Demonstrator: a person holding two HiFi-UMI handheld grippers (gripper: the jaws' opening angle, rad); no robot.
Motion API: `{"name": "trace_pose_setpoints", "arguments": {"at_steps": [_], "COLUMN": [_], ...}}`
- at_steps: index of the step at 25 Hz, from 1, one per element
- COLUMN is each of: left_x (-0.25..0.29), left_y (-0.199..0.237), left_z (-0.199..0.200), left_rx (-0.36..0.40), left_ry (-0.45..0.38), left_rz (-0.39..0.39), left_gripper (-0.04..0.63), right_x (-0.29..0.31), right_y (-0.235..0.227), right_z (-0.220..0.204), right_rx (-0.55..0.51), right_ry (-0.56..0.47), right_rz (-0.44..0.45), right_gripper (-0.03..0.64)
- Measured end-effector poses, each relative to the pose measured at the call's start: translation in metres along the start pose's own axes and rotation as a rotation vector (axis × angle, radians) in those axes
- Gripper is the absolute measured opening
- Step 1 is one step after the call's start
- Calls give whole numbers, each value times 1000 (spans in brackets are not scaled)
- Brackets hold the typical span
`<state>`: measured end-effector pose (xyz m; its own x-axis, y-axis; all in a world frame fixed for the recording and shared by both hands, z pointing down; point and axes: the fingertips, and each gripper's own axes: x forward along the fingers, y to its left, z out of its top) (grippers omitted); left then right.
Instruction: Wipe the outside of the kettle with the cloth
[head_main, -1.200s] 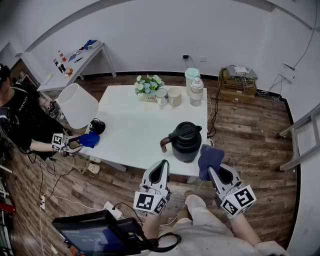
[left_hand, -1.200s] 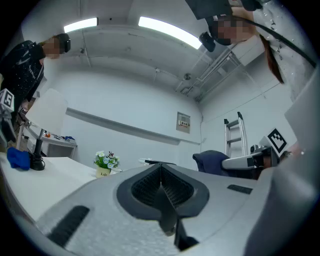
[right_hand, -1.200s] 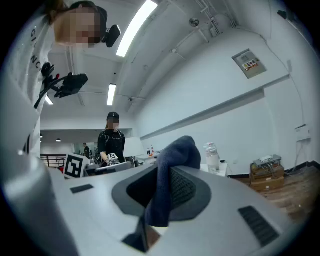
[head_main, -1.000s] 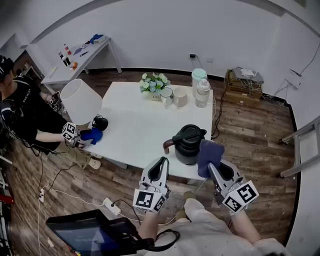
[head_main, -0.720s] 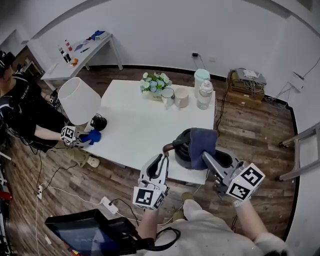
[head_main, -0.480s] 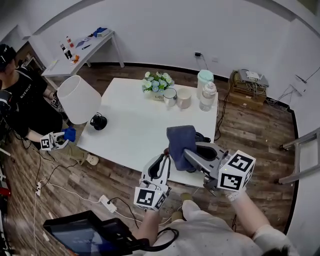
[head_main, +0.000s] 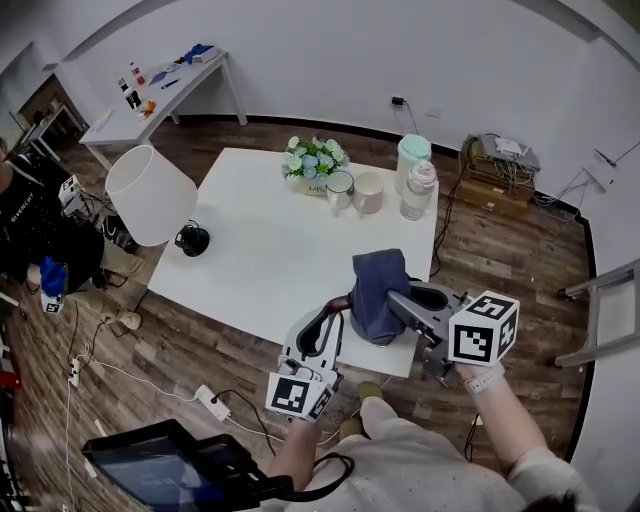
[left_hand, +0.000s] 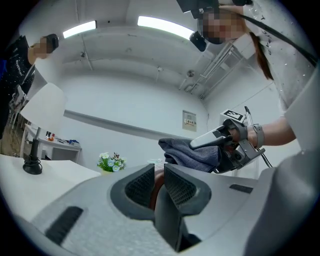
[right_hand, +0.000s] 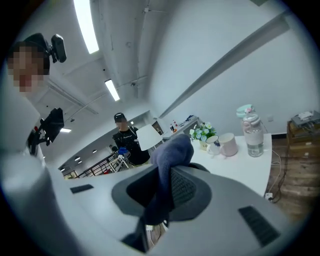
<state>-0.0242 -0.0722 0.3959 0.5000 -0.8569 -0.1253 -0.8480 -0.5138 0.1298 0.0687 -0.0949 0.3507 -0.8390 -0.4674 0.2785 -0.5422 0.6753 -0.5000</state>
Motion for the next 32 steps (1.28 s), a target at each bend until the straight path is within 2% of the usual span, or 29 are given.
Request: {"name": "trace_pose_setpoints", "arguments": {"at_steps": [12, 16, 18, 22, 24, 25, 27, 30, 32], "left_x": [5, 5, 6, 5, 5, 6, 5, 6, 9], "left_y": [0, 0, 0, 0, 0, 1, 0, -8, -15], "left_z": [2, 1, 1, 2, 2, 3, 4, 8, 8], "left_rx": [-4, -10, -9, -6, -11, -13, -3, 55, 67], "left_ry": [-11, -8, -5, -5, -6, -7, -8, -9, -13], "left_rz": [2, 4, 3, 5, 10, 14, 22, 16, 4], "left_gripper": [43, 43, 43, 43, 43, 43, 43, 42, 24], "right_x": [-40, -56, -67, -97, -106, -107, -102, -92, -87], "right_y": [-45, -60, -62, -49, -42, -42, -46, -67, -76], "right_z": [3, 5, 14, 39, 39, 32, 7, -40, -61], "right_rx": [97, 158, 211, 323, 354, 360, 377, 383, 391], "right_ry": [-76, -159, -257, -498, -541, -534, -491, -399, -367], "right_rz": [-99, -115, -66, 172, 271, 291, 261, 73, -2], "right_gripper": [51, 51, 51, 51, 51, 51, 51, 51, 51]}}
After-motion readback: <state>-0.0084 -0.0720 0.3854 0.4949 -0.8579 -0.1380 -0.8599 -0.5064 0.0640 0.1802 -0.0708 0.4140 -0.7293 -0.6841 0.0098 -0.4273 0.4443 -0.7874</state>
